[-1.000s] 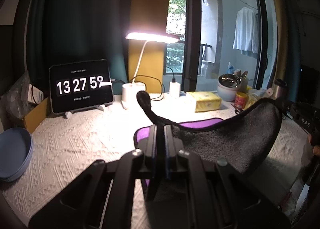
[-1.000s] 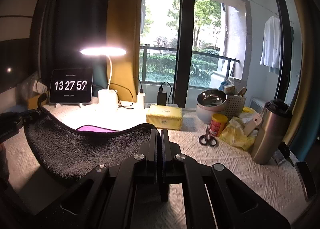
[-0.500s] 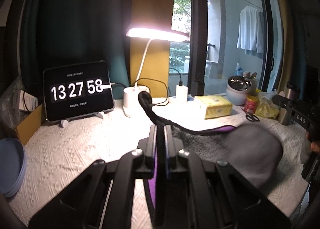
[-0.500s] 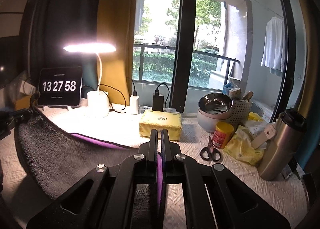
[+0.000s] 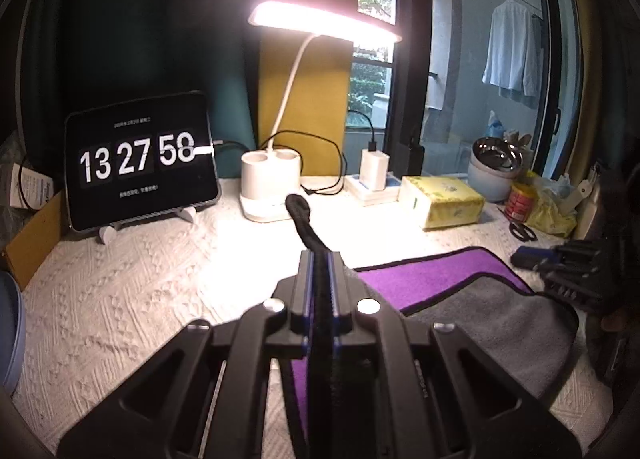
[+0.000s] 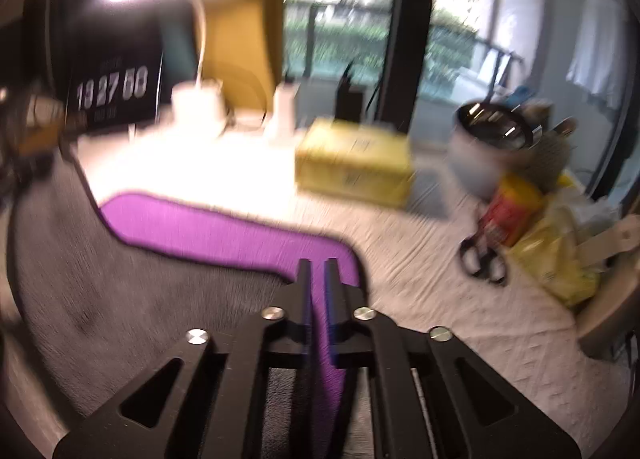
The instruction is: Fold towel
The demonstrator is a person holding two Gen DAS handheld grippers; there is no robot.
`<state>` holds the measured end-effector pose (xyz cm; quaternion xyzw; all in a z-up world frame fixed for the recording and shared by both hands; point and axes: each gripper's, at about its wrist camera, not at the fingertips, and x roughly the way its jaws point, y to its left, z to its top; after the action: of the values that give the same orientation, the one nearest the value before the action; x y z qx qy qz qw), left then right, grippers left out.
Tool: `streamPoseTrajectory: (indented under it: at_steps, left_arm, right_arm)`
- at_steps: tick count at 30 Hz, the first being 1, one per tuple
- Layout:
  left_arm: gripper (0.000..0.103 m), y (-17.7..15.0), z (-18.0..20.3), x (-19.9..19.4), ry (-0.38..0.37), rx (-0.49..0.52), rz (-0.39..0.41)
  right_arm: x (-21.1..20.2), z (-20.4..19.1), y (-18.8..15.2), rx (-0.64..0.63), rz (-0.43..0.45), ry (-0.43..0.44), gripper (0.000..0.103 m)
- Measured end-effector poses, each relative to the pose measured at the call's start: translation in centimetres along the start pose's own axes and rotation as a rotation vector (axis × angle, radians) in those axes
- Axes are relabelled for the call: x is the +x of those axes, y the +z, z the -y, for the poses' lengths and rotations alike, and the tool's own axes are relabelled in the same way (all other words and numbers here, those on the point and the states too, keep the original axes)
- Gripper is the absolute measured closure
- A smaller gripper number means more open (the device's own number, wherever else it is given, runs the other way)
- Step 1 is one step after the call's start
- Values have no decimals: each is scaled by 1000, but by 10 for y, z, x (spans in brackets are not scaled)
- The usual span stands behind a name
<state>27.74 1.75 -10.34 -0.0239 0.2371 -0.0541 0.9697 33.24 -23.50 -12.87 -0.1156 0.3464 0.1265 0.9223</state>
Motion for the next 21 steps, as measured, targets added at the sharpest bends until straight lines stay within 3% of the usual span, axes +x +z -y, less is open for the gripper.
streamPoseTrajectory:
  at_steps: [2, 8, 10, 14, 21]
  left_arm:
    - [96, -1, 1, -1, -2, 2, 0]
    - [96, 0, -1, -4, -10, -3, 9]
    - [96, 0, -1, -4, -14, -3, 9]
    - [96, -1, 0, -6, -21, -3, 8]
    - [96, 4, 1, -13, -21, 8, 28]
  right_arm:
    - [11, -4, -2, -15, -37, 6, 70]
    - [28, -8, -5, -27, -118, 39, 70]
    - [27, -11, -5, -44, -118, 28, 76]
    - [24, -18, -6, -88, -114, 9, 100]
    - [5, -16, -2, -93, -30, -31, 102]
